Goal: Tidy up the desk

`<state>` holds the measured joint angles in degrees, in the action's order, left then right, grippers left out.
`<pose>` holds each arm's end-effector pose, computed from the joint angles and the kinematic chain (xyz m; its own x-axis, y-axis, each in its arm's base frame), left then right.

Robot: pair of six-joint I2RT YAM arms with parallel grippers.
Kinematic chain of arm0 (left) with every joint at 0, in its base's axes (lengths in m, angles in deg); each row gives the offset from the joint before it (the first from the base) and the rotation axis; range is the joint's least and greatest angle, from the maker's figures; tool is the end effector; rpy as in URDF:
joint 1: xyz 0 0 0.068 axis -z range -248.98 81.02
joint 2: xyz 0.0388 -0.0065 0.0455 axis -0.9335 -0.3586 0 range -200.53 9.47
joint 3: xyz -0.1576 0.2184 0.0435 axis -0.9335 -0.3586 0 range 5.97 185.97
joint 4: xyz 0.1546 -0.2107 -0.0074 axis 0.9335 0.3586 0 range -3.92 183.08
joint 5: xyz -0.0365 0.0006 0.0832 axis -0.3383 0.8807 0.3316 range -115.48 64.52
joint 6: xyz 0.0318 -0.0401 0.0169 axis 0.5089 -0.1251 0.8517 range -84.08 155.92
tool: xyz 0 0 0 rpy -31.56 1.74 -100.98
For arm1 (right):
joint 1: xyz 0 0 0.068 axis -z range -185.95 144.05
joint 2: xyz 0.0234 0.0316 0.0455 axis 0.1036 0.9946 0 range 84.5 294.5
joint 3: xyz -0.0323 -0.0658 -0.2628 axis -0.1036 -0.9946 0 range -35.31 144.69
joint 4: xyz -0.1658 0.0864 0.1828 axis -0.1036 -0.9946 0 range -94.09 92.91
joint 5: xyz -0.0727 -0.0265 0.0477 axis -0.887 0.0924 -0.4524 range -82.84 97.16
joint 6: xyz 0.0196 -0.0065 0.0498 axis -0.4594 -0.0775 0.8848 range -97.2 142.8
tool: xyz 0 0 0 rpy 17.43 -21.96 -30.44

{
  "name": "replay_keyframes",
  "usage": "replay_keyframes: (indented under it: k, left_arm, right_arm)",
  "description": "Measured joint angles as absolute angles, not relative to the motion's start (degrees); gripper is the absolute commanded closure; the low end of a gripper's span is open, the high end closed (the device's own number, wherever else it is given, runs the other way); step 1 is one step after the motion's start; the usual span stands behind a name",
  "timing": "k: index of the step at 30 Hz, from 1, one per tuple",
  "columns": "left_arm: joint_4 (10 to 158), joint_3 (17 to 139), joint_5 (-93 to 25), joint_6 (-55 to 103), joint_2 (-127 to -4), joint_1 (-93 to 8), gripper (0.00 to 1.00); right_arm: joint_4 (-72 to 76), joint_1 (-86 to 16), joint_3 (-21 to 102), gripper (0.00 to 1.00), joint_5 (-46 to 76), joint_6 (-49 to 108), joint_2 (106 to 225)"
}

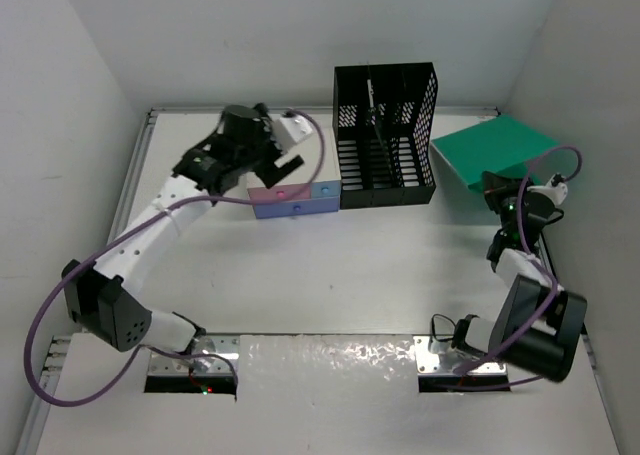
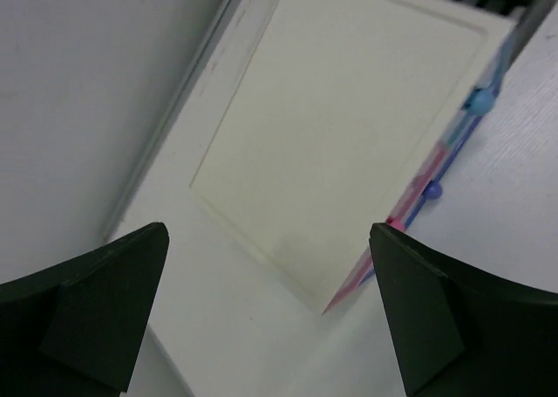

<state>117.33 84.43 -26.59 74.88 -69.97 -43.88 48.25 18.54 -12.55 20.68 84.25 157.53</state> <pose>0.2807 -0.1323 0.3704 -0.0995 0.7408 -0.6643 0.6451 0.5563 0.5238 0.2345 -0.0977 0.2065 0.1304 0.8791 -0.4585 0.1600 0.4378 0.8848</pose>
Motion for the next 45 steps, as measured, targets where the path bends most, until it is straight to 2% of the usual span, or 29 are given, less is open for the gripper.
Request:
replay_keyframes:
  k: [8,13,17,22,34,36,39,40,42,43,45]
  left_arm:
    - [106.82,83.88,-14.37,85.16,-78.64,-17.02,0.00]
    - [97.94,81.33,-15.96,89.70,-85.38,-6.77,0.00]
    - [90.82,81.22,-19.92,91.98,-89.97,-4.76,0.00]
    - [83.74,90.97,-23.81,91.61,-101.86,-4.41,0.00]
    - [75.52,108.54,-29.84,90.67,-117.37,-4.43,0.01]
    - [74.34,110.75,-29.71,89.53,-119.19,-4.63,0.05]
    - [73.77,111.10,-30.24,87.58,-120.02,-4.91,0.26]
    - [73.79,111.10,-30.43,86.73,-120.11,-4.98,0.45]
    - [73.99,111.40,-30.67,84.85,-120.32,-5.15,0.61]
    - [74.16,112.08,-30.87,84.04,-120.67,-5.24,0.79]
    - [74.36,113.46,-30.93,82.43,-121.24,-5.37,0.98]
  right_arm:
    - [22.92,18.54,-7.80,1.00,18.04,80.23,143.06]
    - [13.54,18.54,-7.59,1.00,18.06,79.53,136.44]
    - [8.84,18.54,-7.56,1.00,18.63,79.58,133.77]
    - [4.01,18.54,-7.52,1.00,19.48,79.71,130.50]
    - [-5.17,18.54,-3.35,1.00,21.29,78.02,126.02]
    - [-6.17,18.54,-3.32,1.00,21.38,77.81,125.29]
    - [-7.50,18.54,-3.30,1.00,22.17,77.94,124.38]
    - [-7.70,18.54,-3.30,1.00,22.54,78.29,124.14]
    - [-7.68,18.54,-3.32,1.00,23.19,79.20,123.57]
    - [-7.70,18.54,-3.32,1.00,23.48,79.62,123.24]
    - [-8.14,18.54,-3.37,1.00,23.81,80.08,122.56]
